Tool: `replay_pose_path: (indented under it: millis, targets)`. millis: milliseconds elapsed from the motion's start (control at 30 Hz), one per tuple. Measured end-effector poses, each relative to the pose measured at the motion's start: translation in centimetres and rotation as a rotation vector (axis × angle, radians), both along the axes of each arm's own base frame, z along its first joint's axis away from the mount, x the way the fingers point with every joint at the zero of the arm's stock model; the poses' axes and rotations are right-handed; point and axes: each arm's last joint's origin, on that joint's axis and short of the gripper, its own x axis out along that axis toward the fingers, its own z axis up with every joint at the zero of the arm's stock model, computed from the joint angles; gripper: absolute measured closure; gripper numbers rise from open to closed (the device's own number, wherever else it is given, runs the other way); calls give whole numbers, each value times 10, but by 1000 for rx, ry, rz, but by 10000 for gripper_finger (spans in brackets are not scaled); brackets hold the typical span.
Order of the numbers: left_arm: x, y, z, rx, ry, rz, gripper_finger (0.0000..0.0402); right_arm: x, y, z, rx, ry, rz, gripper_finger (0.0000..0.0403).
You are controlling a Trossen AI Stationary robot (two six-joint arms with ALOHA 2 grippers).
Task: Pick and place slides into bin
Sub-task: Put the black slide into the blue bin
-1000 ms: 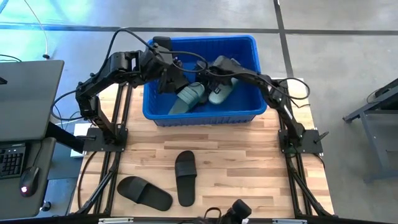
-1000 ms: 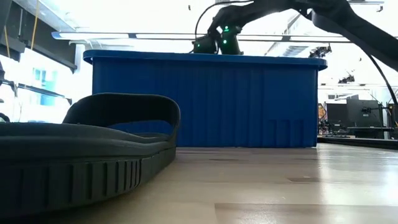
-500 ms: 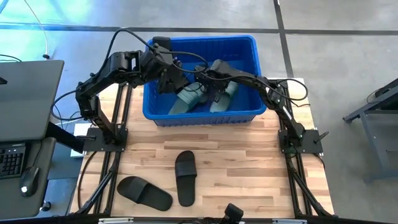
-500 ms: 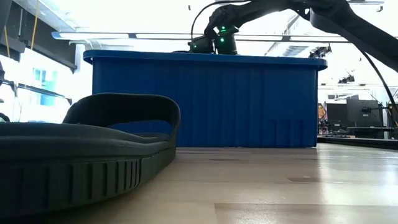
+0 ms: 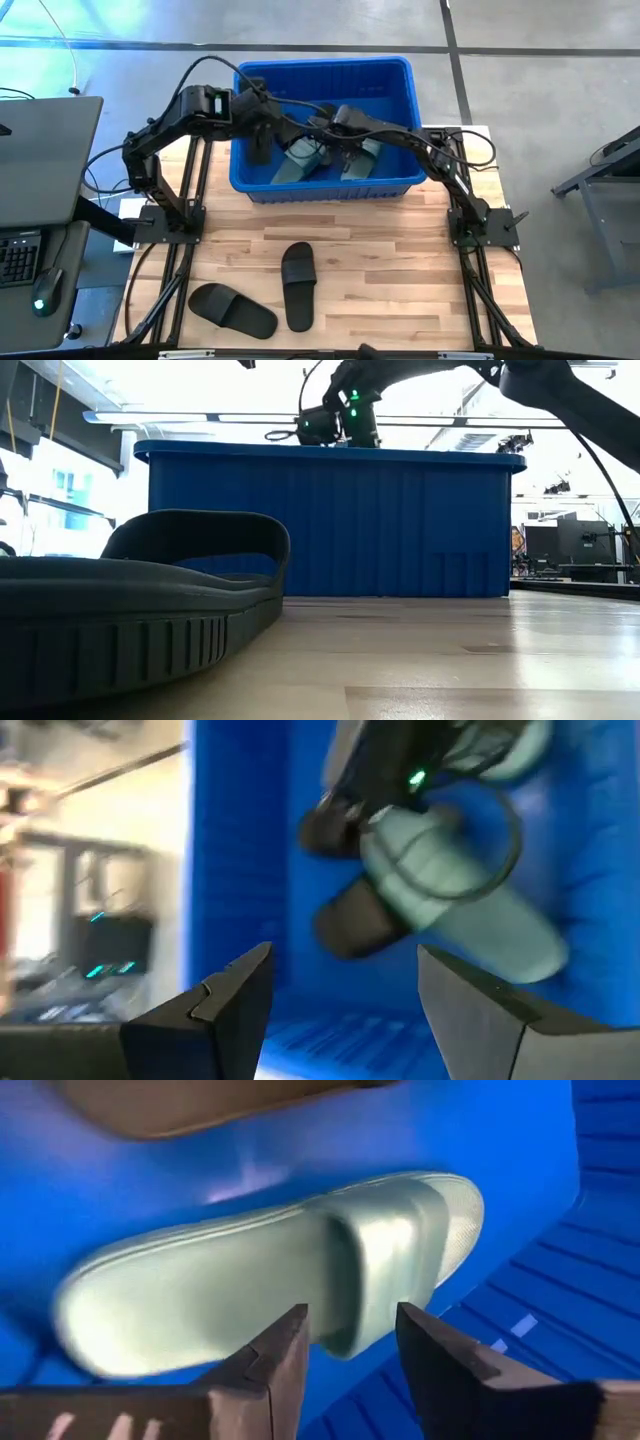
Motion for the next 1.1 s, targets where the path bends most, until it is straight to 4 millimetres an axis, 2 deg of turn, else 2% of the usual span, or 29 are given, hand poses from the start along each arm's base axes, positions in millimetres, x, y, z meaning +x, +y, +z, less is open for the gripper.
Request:
replay_pose_path:
  millis: [233, 367, 467, 633, 800, 967, 1100]
  targets:
    - [17, -21, -25, -134, 70, -135, 172, 3, 35, 20, -37, -19, 94, 274]
    - [26, -45, -42, -179, 139, -242, 172, -1, 51, 40, -74, -60, 132, 279]
    - [25, -66, -47, -223, 160, -332, 172, -8, 63, 57, -76, -112, 130, 279]
    - [15, -104, -52, -300, 135, -381, 172, -18, 84, 83, -97, -203, 129, 279]
    - [-2, -143, -66, -371, 122, -336, 172, -21, 112, 96, -90, -253, 177, 279]
    - [-18, -185, -105, -402, 210, -276, 172, -17, 146, 95, -23, -272, 276, 279]
    - [-32, -210, -138, -364, 273, -215, 172, -11, 176, 94, -33, -288, 404, 279]
